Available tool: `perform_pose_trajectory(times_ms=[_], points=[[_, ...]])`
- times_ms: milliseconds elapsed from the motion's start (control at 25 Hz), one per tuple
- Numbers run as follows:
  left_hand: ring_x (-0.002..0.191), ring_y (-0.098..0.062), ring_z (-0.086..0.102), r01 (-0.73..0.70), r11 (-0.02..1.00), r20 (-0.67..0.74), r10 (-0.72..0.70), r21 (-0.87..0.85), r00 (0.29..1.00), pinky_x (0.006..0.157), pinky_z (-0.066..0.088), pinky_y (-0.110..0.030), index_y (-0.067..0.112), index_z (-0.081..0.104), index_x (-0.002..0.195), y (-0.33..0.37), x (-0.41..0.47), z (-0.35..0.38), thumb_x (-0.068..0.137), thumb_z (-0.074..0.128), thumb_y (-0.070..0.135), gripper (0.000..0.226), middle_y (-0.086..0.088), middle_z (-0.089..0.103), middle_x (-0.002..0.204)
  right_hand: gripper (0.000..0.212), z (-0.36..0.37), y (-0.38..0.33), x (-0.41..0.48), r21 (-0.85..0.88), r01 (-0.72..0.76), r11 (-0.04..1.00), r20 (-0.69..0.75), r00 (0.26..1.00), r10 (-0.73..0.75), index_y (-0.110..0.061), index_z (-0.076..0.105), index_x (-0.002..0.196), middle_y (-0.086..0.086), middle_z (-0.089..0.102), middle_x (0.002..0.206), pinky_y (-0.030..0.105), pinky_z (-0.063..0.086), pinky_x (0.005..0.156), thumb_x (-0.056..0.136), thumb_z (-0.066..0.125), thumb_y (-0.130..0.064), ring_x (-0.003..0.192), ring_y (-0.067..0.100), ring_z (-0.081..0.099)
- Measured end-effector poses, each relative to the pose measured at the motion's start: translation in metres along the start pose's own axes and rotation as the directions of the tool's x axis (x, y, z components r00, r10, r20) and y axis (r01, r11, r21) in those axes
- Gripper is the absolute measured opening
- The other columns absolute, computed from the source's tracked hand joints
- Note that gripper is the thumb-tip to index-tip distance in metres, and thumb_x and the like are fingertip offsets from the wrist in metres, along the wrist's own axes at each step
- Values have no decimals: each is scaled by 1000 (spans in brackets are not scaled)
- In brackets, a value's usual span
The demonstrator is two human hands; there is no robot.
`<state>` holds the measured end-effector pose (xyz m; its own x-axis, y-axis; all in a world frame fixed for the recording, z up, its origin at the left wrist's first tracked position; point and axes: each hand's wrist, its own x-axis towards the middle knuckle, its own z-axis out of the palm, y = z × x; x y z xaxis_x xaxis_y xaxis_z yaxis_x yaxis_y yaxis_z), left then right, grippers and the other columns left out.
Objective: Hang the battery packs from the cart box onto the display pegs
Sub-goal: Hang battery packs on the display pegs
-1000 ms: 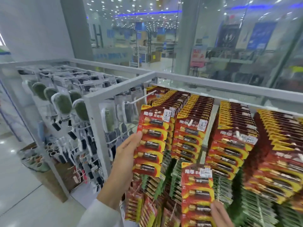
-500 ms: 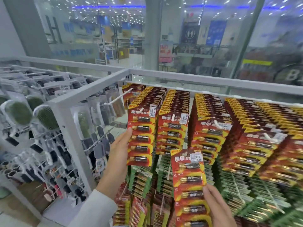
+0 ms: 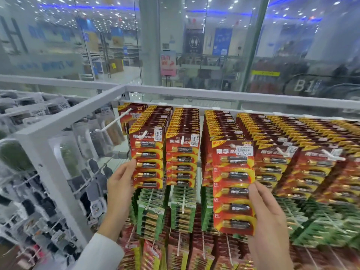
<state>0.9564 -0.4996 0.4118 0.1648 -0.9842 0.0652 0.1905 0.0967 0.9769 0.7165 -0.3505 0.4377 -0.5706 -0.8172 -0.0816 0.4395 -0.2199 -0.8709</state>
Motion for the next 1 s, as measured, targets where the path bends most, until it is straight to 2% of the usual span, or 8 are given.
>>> perform_pose_trajectory(times_ms=[120, 280, 320, 440, 520, 640, 800, 1000], points=[[98, -20, 77, -40, 999, -15, 41, 34, 999, 74, 60, -23, 17, 75, 109, -7, 1, -7, 103, 61, 35, 24, -1, 80, 103, 23, 2, 7, 5, -30, 26, 999, -39, 999, -27, -25, 72, 116, 4, 78, 108, 49, 59, 81, 96, 61, -29, 95, 30, 76], [108, -24, 73, -65, 995, -29, 67, 72, 997, 98, 58, -48, 22, 75, 115, -19, -2, -16, 100, 65, 37, 24, 0, 78, 111, 36, 15, 16, 11, -84, 56, 995, -35, 998, -59, -27, 71, 120, 1, 76, 117, 56, 58, 88, 91, 67, -47, 101, 30, 74], [109, -22, 73, -63, 995, -25, 65, 78, 998, 100, 57, -49, 22, 75, 117, -20, -4, -18, 100, 65, 36, 24, 1, 78, 113, 38, 17, 18, 15, -110, 79, 991, -33, 996, -83, -28, 71, 119, -1, 76, 114, 55, 60, 83, 90, 68, -50, 98, 28, 75], [111, -15, 72, -53, 994, -25, 55, 93, 998, 103, 56, -45, 23, 74, 120, -24, -11, -24, 100, 64, 33, 24, 4, 77, 115, 22, 21, 26, 26, -153, 144, 978, -53, 987, -154, -22, 72, 109, -2, 78, 95, 36, 61, 59, 100, 56, -36, 77, 18, 76], [108, -13, 72, -49, 994, -14, 50, 94, 999, 102, 55, -41, 25, 75, 118, -27, -17, -30, 100, 64, 32, 22, 7, 78, 112, 23, 23, 31, 30, -208, 178, 962, -79, 977, -198, -21, 73, 104, -10, 77, 94, 31, 57, 70, 102, 55, -36, 80, 5, 73], [106, -15, 73, -2, 996, -14, 3, 85, 1000, 99, 55, -40, 25, 75, 117, -29, -32, -37, 100, 63, 33, 22, 8, 78, 111, 19, 17, 43, 36, -281, 175, 944, -124, 968, -216, -25, 72, 106, -30, 72, 91, 38, 55, 89, 100, 59, -37, 86, -13, 66], [99, -24, 75, 120, 991, 7, -121, 65, 993, 92, 56, -42, 21, 74, 116, -47, -60, -41, 100, 62, 29, 21, 3, 80, 105, 21, -4, 64, 33, -333, 135, 933, -171, 965, -200, -21, 72, 116, -15, 75, 103, 40, 57, 95, 100, 61, -31, 101, 10, 71], [97, -27, 75, 273, 954, 175, -292, 127, 940, 92, 57, -47, 18, 74, 111, -84, -98, -26, 96, 64, 26, 20, 1, 81, 99, 18, -60, 83, -3, -368, 0, 930, -286, 952, -114, -26, 74, 112, -10, 76, 111, 33, 54, 92, 97, 65, -31, 105, 9, 71]])
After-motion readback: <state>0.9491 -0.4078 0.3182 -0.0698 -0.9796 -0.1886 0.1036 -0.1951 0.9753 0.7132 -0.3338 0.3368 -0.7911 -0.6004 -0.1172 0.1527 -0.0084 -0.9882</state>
